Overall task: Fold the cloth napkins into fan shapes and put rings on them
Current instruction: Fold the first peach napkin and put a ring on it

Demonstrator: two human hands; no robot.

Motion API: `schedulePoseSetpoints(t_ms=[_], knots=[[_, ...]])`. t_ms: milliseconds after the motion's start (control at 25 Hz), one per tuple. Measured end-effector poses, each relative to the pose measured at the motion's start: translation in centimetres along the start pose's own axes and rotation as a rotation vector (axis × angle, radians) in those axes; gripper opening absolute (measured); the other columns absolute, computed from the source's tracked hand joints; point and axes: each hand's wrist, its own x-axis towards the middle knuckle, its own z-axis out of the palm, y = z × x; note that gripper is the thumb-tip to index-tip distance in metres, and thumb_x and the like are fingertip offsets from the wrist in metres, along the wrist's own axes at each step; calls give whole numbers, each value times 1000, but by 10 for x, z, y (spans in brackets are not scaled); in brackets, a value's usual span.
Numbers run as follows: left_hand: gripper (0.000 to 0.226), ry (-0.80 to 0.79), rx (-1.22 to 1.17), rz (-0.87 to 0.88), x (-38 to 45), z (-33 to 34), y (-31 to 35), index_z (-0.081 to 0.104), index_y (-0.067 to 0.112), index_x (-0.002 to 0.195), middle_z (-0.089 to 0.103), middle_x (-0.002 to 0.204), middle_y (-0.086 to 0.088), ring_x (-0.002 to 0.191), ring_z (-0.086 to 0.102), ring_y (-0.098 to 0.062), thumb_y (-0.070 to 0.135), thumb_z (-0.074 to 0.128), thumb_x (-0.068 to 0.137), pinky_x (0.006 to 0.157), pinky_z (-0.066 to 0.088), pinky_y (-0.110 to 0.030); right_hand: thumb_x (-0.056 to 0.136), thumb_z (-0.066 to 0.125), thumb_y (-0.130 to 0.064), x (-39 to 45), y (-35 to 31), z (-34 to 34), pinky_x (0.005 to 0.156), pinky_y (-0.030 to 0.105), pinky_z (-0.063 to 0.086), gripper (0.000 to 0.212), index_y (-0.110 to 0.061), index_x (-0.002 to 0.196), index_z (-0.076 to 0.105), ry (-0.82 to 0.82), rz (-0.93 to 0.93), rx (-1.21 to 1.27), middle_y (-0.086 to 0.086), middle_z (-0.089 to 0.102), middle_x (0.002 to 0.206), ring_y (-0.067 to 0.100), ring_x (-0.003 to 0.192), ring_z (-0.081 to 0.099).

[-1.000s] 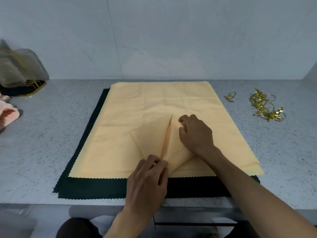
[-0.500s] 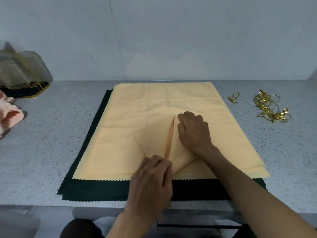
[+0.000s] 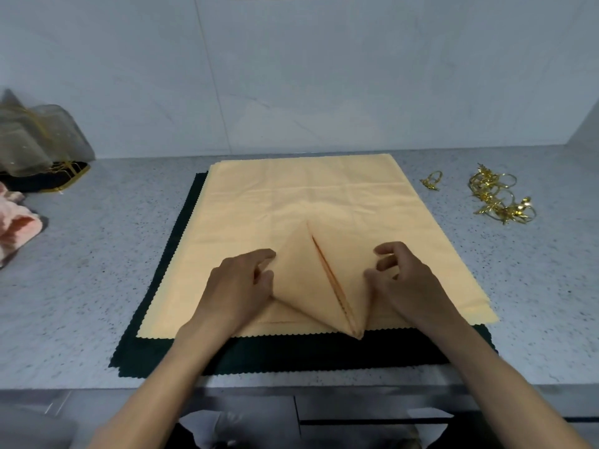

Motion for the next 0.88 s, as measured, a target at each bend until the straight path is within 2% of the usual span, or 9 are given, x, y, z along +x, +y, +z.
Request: schedulePoseSetpoints(t_ms=[160, 320, 400, 520, 600, 680, 720, 800, 880], knots=[[32, -105, -41, 58, -50, 15, 21, 62, 37, 127, 61, 87, 21, 83, 58, -1, 35, 56, 95, 80, 42, -17, 90, 60, -32, 27, 1, -3, 75, 29, 39, 28, -28, 117, 54, 20, -19, -72, -11, 57, 117, 10, 91, 54], [31, -33, -55, 68, -55, 22, 22, 64, 34, 124, 61, 81, 21, 81, 58, -3, 36, 56, 94, 78, 44, -19, 94, 55, -35, 0, -1, 14, 87, 31, 36, 31, -25, 123, 58, 61, -276, -386, -12, 54, 125, 15, 112, 46], [29, -30, 3, 55, -51, 21, 20, 63, 35, 121, 61, 77, 19, 79, 59, -4, 38, 56, 93, 74, 44, -21, 95, 50, -36, -14, 2, 26, 87, 33, 36, 28, -25, 119, 59, 62, -370, -551, -11, 56, 122, 17, 108, 46], [25, 11, 123, 65, -47, 19, 22, 65, 32, 116, 63, 83, 16, 77, 58, -6, 38, 54, 94, 68, 43, -23, 92, 51, -36, -17, 8, 37, 79, 36, 40, 22, -23, 102, 64, 118, -405, -619, -8, 60, 110, 18, 96, 52], [20, 114, 225, 257, -34, 25, 27, 69, 23, 107, 65, 87, 10, 78, 59, -13, 29, 56, 93, 65, 47, -27, 89, 47, -38, -14, 13, 39, 75, 37, 42, 24, -23, 97, 64, 140, -411, -637, -8, 60, 103, 18, 89, 53], [27, 152, 287, 511, -7, 39, 35, 70, 18, 109, 67, 104, 1, 95, 62, -21, 27, 51, 92, 76, 50, -34, 89, 41, -39, -12, 15, 40, 72, 37, 42, 29, -23, 96, 64, 139, -425, -655, -7, 60, 100, 18, 85, 53], [36, 72, 312, 557, 7, 47, 40, 65, 17, 121, 64, 122, -2, 112, 57, -23, 31, 44, 95, 90, 47, -37, 89, 40, -39, -12, 15, 41, 71, 36, 42, 30, -23, 97, 64, 136, -424, -670, -7, 61, 100, 17, 84, 53], [50, -129, 369, 465, 28, 61, 42, 38, 18, 148, 34, 157, -4, 144, 28, -21, 39, 30, 103, 116, 25, -40, 91, 37, -39, -12, 14, 40, 68, 35, 43, 33, -23, 100, 65, 121, -412, -717, -5, 61, 101, 18, 83, 53], [58, -242, 391, 316, 35, 73, 33, 13, 22, 157, 5, 165, 2, 151, 1, -15, 47, 21, 104, 122, 4, -42, 92, 34, -39, -16, 11, 40, 67, 35, 44, 39, -22, 106, 66, 69, -397, -796, -3, 59, 103, 20, 83, 53]])
